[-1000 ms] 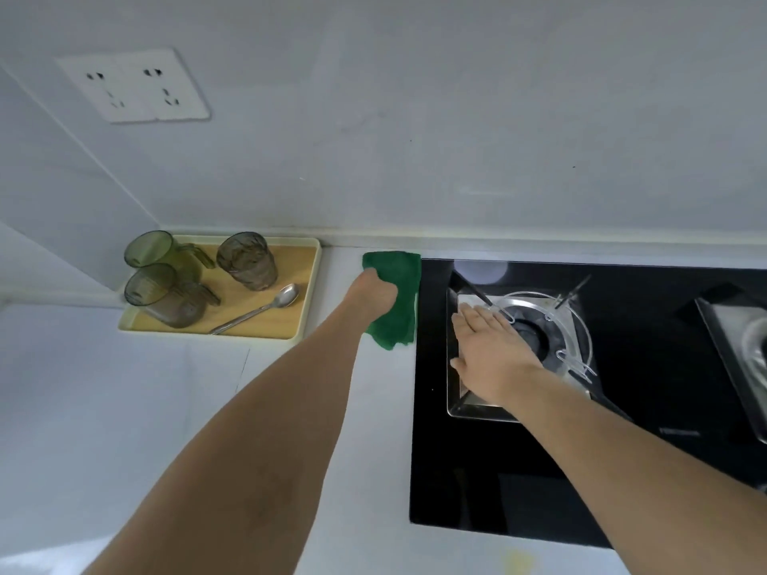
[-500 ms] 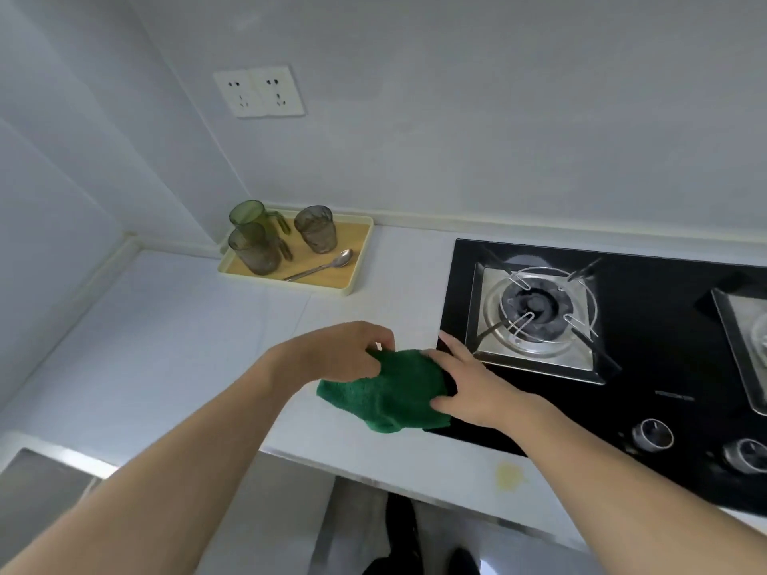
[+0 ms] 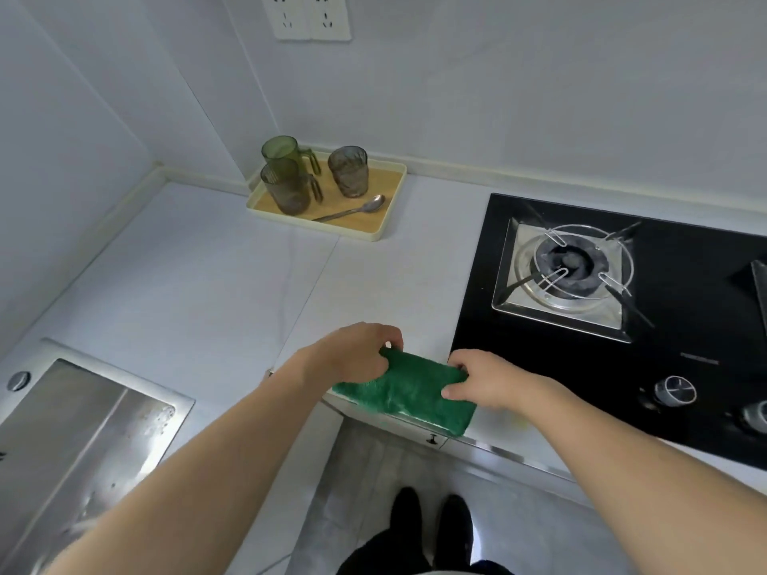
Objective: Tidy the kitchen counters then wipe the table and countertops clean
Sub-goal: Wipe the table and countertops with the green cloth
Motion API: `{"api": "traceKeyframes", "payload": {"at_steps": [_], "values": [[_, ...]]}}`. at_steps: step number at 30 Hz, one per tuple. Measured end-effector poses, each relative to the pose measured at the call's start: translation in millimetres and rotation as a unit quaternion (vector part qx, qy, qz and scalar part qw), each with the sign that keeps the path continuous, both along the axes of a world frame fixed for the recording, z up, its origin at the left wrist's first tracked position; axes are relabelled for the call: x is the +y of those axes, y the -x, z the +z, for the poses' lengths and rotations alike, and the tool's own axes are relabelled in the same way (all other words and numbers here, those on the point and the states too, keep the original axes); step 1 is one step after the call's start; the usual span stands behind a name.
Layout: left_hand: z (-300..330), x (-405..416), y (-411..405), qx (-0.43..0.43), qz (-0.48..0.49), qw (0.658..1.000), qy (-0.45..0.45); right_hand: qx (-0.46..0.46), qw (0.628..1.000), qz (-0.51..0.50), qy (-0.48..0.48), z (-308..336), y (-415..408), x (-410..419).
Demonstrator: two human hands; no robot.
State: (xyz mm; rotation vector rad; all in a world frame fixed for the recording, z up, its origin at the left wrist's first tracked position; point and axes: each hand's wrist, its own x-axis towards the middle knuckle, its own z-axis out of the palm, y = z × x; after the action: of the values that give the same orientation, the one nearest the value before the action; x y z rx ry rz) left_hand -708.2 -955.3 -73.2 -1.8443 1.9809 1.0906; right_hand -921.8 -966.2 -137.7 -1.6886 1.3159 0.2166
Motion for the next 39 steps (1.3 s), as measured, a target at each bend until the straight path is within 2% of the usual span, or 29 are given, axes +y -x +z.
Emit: {"api": "traceKeyframes", "payload": {"at_steps": [2, 4, 6, 9, 11, 13, 15, 18, 27, 32, 35, 37, 39], "values": [[-26, 5, -4, -0.066, -0.022, 0.992, 0.103, 0.017, 1.000, -0.016, 0.011, -4, -3, 4], [-55, 16, -7, -0.089, -0.054, 0.982, 0.159, 0.062, 0.998, -0.018, 0.019, -13, -9, 9], [-79, 30, -10, -0.095, -0.104, 0.982, 0.128, 0.131, 0.989, -0.025, 0.057, -19, -16, 15], [-103, 43, -17, -0.104, -0.164, 0.978, 0.081, 0.226, 0.954, 0.010, 0.198, -29, -21, 27], [-108, 38, -23, -0.103, -0.179, 0.974, 0.098, 0.216, 0.928, 0.063, 0.297, -37, -22, 38], [-108, 29, -27, -0.109, -0.187, 0.968, 0.126, 0.181, 0.921, 0.100, 0.331, -42, -24, 46], [-107, 21, -29, -0.107, -0.180, 0.969, 0.129, 0.156, 0.937, 0.133, 0.283, -41, -28, 52], [-109, 23, -23, -0.097, -0.164, 0.977, 0.094, 0.171, 0.955, 0.143, 0.197, -40, -31, 61], [-103, 53, 13, -0.087, -0.122, 0.987, 0.060, 0.130, 0.963, 0.160, 0.172, -39, 9, 74], [-97, 70, 82, -0.120, -0.184, 0.974, 0.052, 0.127, 0.970, 0.132, 0.158, -36, 83, 84], [-99, 76, 123, -0.145, -0.228, 0.957, 0.102, 0.123, 0.972, 0.127, 0.155, -36, 122, 87], [-100, 77, 129, -0.153, -0.246, 0.949, 0.127, 0.122, 0.970, 0.138, 0.159, -37, 122, 85], [-101, 77, 118, -0.147, -0.241, 0.953, 0.105, 0.122, 0.966, 0.152, 0.167, -37, 108, 83]]}}
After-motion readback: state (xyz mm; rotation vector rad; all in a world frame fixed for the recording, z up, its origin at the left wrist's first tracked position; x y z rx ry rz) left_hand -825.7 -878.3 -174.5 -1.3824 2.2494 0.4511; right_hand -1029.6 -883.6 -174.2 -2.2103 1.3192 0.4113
